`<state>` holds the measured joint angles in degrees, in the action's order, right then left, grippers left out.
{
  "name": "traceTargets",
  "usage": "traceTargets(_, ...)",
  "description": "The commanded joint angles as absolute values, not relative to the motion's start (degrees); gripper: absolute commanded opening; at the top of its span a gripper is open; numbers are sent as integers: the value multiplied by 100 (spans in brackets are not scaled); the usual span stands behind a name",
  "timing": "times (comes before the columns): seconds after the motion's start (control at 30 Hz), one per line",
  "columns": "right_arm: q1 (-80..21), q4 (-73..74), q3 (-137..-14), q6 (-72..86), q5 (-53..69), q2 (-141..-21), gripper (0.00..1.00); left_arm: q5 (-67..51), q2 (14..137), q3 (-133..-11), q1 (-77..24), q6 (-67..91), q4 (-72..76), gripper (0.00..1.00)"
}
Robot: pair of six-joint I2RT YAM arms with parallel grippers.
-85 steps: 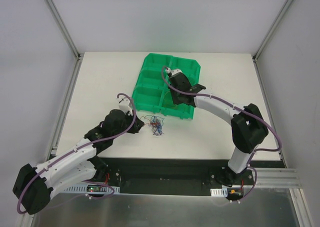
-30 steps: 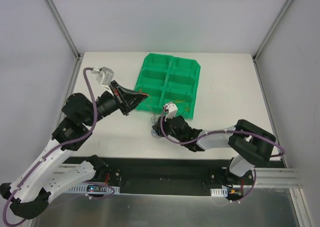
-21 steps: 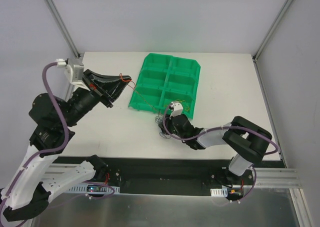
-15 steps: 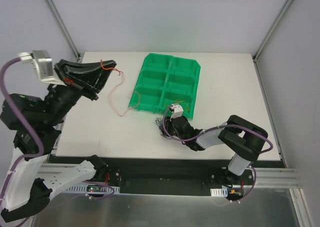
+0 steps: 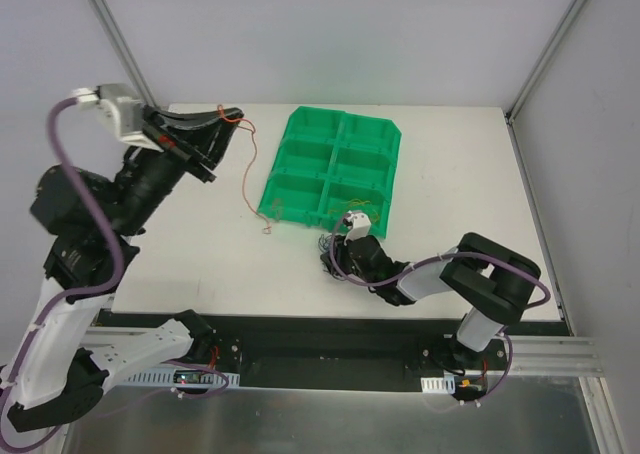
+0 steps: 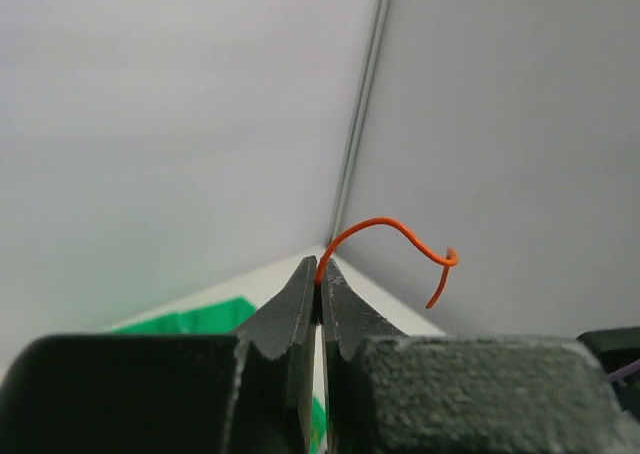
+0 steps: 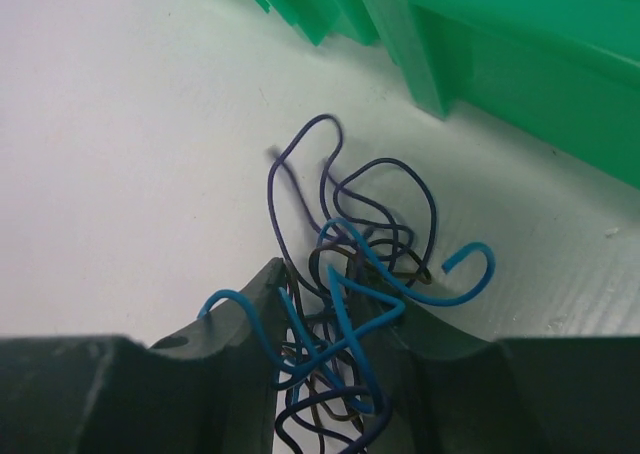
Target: Untangle the cables
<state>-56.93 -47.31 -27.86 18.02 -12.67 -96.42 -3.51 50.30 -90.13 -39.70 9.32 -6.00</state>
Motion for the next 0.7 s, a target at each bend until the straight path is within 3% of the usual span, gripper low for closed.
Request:
traceTargets(0.0,-5678,-4482,-2444,1898,-1389,-9361,34,289,4983,-8386,-3981,686,-703,0)
traceTargets(0.3,-5678,-4474,-1802,2048,-1450,-8772,33,949,5765,-8068,-3955,431,-624,0)
traceTargets(0.67,-5678,-4430,-1723,2083,-1415,-8613,33,589,6583,-8007,-3314,756,-290,0)
